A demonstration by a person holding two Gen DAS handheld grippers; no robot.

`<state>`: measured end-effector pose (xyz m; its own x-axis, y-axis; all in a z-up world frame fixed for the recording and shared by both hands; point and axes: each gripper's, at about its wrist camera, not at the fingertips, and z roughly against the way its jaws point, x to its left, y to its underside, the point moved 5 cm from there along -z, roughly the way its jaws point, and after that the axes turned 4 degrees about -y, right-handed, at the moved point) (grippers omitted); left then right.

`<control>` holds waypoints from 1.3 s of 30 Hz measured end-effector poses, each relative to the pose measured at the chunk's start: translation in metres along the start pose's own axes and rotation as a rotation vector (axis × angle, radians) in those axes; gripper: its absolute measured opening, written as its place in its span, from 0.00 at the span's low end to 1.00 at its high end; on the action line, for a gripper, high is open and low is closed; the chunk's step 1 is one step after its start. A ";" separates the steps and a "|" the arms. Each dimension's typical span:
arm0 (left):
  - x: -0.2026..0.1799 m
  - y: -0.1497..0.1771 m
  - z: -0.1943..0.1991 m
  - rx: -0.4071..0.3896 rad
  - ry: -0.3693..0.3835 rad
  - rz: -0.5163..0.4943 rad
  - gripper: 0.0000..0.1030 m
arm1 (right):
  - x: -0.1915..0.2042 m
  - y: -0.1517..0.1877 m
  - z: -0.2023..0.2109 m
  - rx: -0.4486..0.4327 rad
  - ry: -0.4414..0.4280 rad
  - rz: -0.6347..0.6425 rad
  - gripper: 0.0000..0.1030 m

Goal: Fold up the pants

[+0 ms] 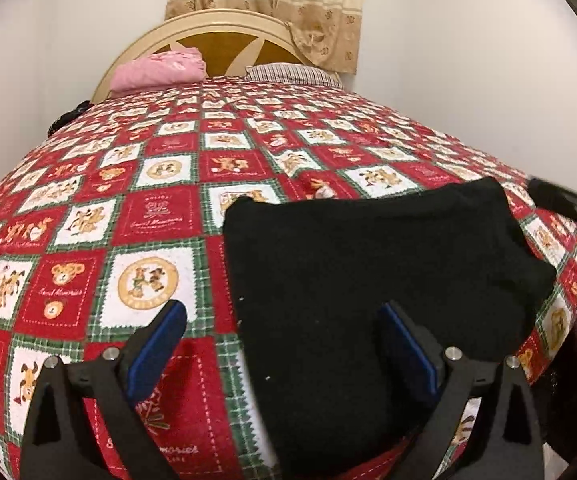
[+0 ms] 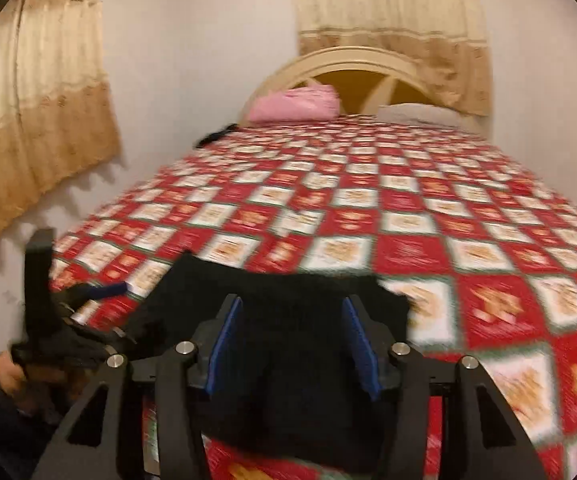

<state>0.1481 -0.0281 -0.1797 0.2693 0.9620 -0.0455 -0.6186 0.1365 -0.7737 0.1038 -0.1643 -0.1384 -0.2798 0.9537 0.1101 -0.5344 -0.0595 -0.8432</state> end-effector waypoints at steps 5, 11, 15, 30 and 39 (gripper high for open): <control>0.001 0.004 -0.016 0.033 -0.014 -0.017 0.97 | -0.038 0.009 -0.048 0.134 0.066 -0.102 0.52; 0.004 0.007 -0.019 0.055 0.008 0.011 0.97 | -0.071 0.024 -0.041 0.100 0.044 -0.214 0.52; 0.002 0.005 -0.013 0.049 -0.003 -0.001 0.97 | -0.070 0.022 -0.023 0.068 0.080 -0.207 0.52; 0.006 0.009 -0.028 0.094 0.025 0.033 1.00 | -0.076 0.046 -0.011 0.113 -0.001 -0.281 0.57; 0.003 0.007 -0.035 0.118 0.052 0.032 1.00 | -0.073 0.050 -0.015 0.113 -0.006 -0.278 0.59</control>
<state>0.1700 -0.0320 -0.2075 0.2840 0.9531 -0.1046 -0.7091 0.1353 -0.6920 0.1093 -0.2320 -0.1966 -0.1145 0.9364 0.3317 -0.6764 0.1711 -0.7164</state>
